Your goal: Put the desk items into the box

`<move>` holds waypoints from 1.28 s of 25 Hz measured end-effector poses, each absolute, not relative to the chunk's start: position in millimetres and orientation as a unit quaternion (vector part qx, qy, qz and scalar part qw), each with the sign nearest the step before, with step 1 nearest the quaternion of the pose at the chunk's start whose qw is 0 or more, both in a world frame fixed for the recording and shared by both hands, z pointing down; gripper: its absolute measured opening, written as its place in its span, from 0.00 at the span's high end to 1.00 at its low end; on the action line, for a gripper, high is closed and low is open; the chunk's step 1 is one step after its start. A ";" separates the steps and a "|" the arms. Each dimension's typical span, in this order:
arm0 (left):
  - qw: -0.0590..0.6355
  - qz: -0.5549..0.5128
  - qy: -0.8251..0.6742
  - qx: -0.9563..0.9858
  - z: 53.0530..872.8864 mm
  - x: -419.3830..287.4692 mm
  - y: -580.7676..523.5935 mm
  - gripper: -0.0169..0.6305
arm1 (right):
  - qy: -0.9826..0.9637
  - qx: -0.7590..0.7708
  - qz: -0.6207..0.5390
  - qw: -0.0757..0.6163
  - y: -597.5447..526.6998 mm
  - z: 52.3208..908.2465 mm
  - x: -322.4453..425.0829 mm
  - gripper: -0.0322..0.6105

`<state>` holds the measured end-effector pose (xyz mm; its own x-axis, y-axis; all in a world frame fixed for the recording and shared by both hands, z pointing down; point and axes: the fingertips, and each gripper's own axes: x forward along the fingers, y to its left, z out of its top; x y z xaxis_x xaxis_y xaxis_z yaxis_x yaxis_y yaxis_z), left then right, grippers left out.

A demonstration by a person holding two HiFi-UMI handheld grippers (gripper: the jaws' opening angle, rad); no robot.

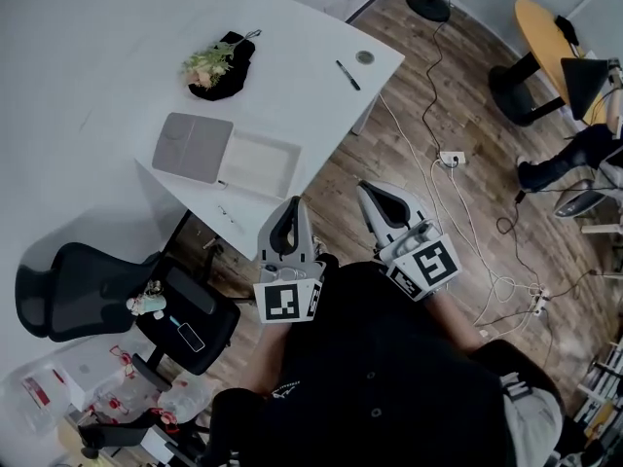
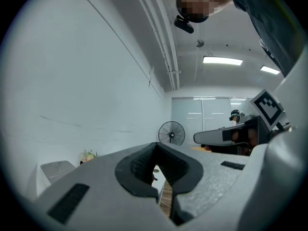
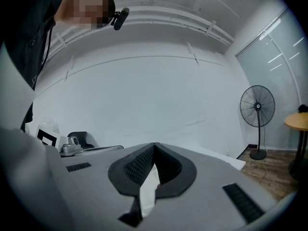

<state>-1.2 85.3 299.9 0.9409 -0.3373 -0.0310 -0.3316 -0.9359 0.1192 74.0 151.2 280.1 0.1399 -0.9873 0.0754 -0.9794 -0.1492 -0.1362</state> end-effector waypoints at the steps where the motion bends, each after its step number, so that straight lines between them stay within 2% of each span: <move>1: 0.054 -0.027 -0.172 0.983 299.8 -2.9 76.2 0.96 | 0.654 -0.752 -0.070 0.028 141.1 279.7 72.9 0.95; 17: 0.073 -0.003 -0.298 0.952 330.0 -40.2 -27.2 0.96 | 0.721 -0.686 -0.102 0.011 16.2 304.0 66.6 0.95; 32: 0.084 0.005 -0.486 0.870 336.4 -52.2 -92.7 0.96 | 0.841 -0.525 -0.125 -0.028 -97.6 314.2 68.9 0.95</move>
<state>-52.2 -92.7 336.4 0.5266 -0.8454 0.0897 -0.8469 -0.5126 0.1411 68.9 -97.6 314.2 -0.4462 -0.8769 0.1786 -0.8910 0.4165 -0.1810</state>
